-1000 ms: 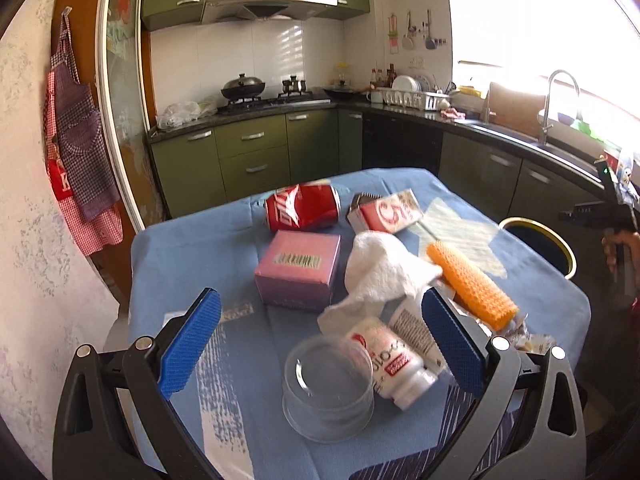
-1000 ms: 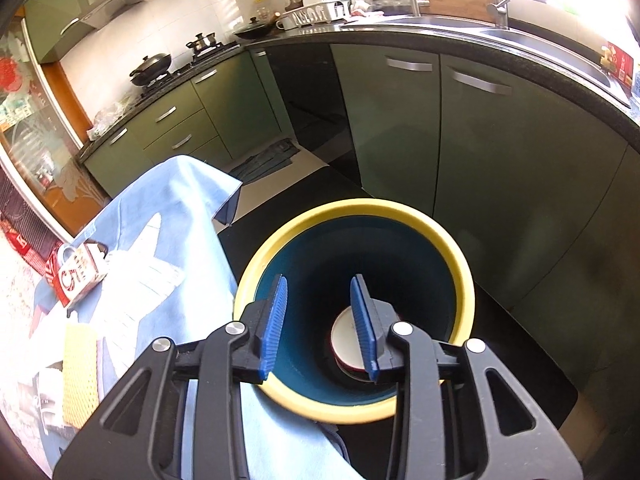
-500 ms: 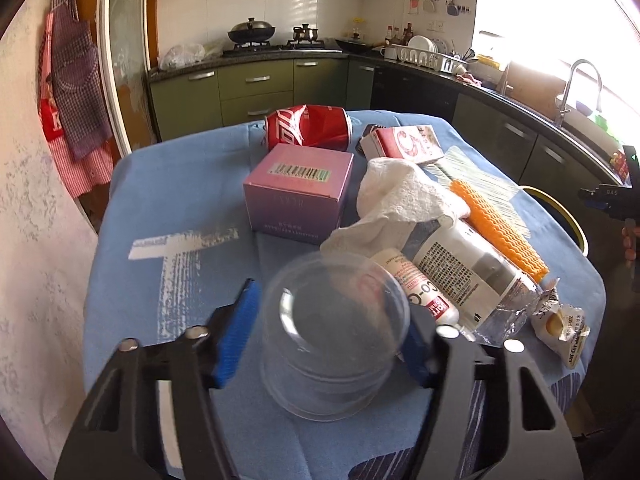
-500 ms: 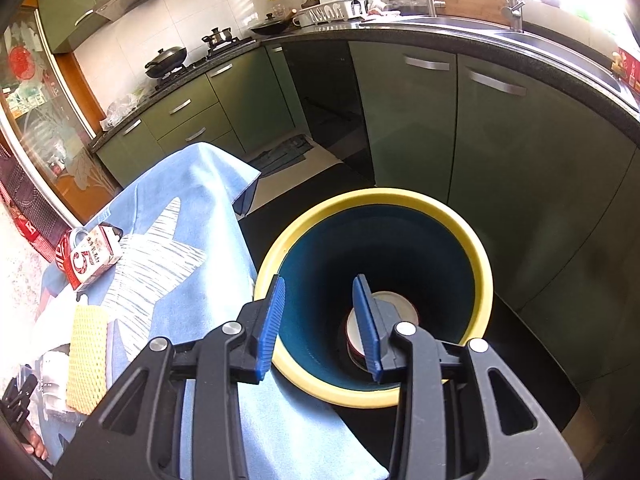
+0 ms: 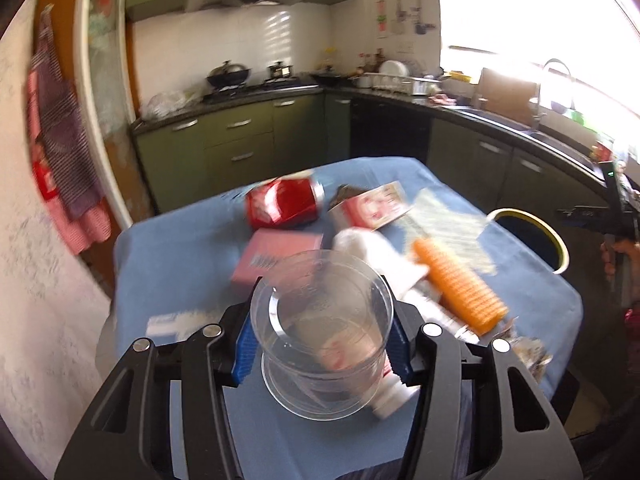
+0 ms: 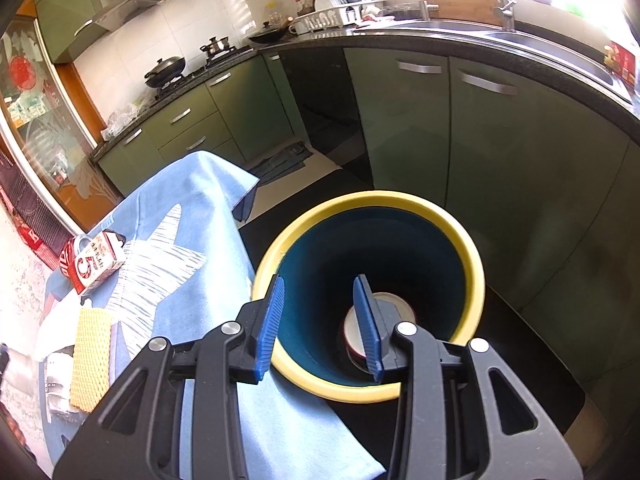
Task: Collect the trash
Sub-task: 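Carry the clear cup over the bin and open the left tool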
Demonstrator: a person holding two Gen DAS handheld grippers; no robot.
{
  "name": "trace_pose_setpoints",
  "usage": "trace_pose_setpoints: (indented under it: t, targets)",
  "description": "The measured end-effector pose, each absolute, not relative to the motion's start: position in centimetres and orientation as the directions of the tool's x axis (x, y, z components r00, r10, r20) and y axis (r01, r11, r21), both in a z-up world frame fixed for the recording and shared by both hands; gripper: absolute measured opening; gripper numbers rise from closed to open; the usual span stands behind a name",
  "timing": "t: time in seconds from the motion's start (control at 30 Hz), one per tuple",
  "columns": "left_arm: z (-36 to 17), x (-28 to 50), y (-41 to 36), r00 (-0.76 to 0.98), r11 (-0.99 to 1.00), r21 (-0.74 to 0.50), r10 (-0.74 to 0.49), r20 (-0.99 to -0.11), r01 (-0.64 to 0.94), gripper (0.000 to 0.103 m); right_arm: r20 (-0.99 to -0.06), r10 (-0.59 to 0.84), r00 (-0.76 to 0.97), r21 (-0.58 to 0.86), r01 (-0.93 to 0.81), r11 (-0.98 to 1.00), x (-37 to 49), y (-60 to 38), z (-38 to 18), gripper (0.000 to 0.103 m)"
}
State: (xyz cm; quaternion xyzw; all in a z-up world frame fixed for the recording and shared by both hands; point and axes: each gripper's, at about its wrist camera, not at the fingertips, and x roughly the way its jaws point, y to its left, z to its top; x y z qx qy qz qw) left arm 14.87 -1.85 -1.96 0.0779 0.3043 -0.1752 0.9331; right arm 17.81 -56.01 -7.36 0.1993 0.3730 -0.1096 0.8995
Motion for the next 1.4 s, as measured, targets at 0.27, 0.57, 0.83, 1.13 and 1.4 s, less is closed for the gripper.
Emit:
trace_pose_setpoints:
  t: [0.27, 0.57, 0.83, 1.13, 1.4]
  targets:
    - [1.0, 17.2, -15.6, 0.626, 0.76, 0.047, -0.497, -0.601, 0.648, 0.053, -0.699, -0.113, 0.707, 0.278, 0.413, 0.867, 14.5, -59.5, -7.9, 0.035]
    - [-1.4, 21.1, -33.2, 0.464, 0.638, -0.018, -0.579, -0.67, 0.77, 0.054, -0.697, -0.15, 0.701, 0.301, 0.476, 0.827, 11.6, -63.9, -9.2, 0.037]
    - [-4.6, 25.1, -43.8, 0.418, 0.626, -0.033, -0.558, -0.717, 0.78, 0.064, -0.697, -0.161, 0.699, 0.318, 0.501, 0.805, 10.8, -65.4, -10.0, 0.039]
    - [-1.2, 25.4, -41.0, 0.521, 0.69, -0.018, -0.564, -0.641, 0.724, 0.081, -0.7, -0.15, 0.698, 0.31, 0.487, 0.817, 11.0, -65.1, -10.0, 0.042]
    - [2.8, 22.4, -25.6, 0.674, 0.794, -0.015, -0.526, -0.518, 0.608, 0.088, -0.713, -0.11, 0.692, 0.29, 0.434, 0.853, 13.0, -61.5, -9.7, 0.042]
